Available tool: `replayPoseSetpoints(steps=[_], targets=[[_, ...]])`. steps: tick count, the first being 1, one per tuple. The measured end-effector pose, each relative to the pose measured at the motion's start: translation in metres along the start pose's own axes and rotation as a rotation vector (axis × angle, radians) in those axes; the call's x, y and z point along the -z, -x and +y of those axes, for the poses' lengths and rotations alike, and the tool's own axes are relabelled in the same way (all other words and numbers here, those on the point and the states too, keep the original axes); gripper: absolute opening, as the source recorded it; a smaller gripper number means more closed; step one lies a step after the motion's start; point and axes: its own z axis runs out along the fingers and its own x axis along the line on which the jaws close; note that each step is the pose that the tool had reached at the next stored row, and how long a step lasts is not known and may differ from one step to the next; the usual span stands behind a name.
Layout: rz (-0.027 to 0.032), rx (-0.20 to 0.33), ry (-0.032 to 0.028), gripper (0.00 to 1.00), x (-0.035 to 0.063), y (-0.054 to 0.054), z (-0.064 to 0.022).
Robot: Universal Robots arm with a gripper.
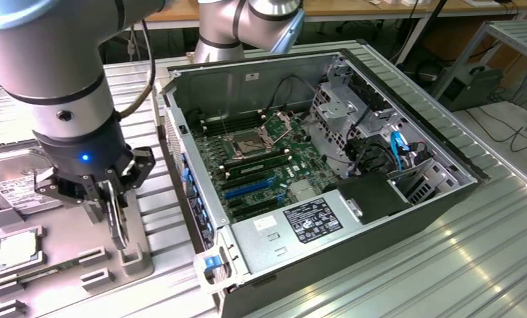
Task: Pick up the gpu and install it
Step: 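Pick up the gpu and move the gpu toward the slot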
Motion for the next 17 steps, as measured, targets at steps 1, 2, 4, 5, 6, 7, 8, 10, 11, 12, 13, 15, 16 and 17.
replayPoseSetpoints(steps=[1, 2, 4, 5, 6, 7, 8, 10, 11, 12, 13, 15, 16, 17], targets=[[-0.0001, 0.000, 0.0001, 0.28, 0.0046, 0.000, 0.0002], [-0.0001, 0.000, 0.0001, 0.28, 0.0082, 0.000, 0.0003], [0.0000, 0.000, 0.0000, 0.28, 0.0248, 0.000, 0.0009], [-0.0002, 0.000, 0.0002, 0.28, 0.0292, 0.000, 0.0010], [-0.0001, 0.000, 0.0001, 0.28, 0.0330, 0.000, 0.0011], [0.0000, 0.000, 0.0000, 0.28, 0.0364, 0.000, 0.0013], [-0.0001, 0.000, 0.0001, 0.28, 0.0400, 0.000, 0.0014], [0.0000, 0.000, 0.0000, 0.28, 0.0457, 0.000, 0.0016], [0.0000, 0.000, 0.0000, 0.28, 0.0587, 0.000, 0.0021], [-0.0001, 0.000, 0.0001, 0.28, 0.0626, 0.000, 0.0022], [-0.0001, 0.000, 0.0001, 0.28, 0.0653, 0.000, 0.0023], [-0.0001, 0.000, 0.0001, 0.28, 0.0731, 0.000, 0.0025], [-0.0001, 0.000, 0.0001, 0.28, 0.0767, 0.000, 0.0027], [0.0000, 0.000, 0.0000, 0.28, 0.0807, 0.000, 0.0028]])
